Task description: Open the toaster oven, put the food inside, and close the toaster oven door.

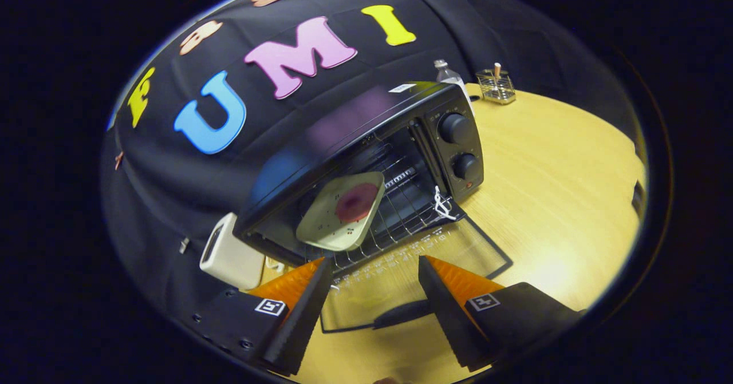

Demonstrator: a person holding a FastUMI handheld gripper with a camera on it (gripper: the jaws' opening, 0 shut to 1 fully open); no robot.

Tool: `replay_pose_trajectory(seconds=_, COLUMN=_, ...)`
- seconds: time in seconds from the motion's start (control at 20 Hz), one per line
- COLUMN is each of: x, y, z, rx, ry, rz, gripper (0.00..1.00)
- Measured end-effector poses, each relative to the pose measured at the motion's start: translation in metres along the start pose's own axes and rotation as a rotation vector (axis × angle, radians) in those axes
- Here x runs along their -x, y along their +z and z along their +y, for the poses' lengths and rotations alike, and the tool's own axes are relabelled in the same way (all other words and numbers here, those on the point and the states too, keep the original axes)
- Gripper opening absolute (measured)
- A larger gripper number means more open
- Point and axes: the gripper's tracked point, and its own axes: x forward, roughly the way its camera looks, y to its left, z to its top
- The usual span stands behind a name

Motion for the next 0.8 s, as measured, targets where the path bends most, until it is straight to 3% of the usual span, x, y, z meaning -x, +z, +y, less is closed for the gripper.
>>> replay_pose_trajectory(seconds=0.15, x=0.017, y=-0.023, z=-0.029, rx=0.16, ry=-0.034, rz=0.047, gripper=0.98)
replay_pose_trajectory(seconds=0.35, x=0.032, y=-0.056, z=-0.052, rx=0.275, ry=-0.069, rz=0.12, gripper=0.99)
replay_pose_trajectory(seconds=0.6, x=0.024, y=-0.089, z=-0.08, rx=0.493, ry=-0.156, rz=0.209, gripper=0.99)
replay_pose_trajectory(seconds=0.8, x=0.008, y=-0.102, z=-0.071, rx=0.527, ry=-0.138, rz=0.234, gripper=0.99)
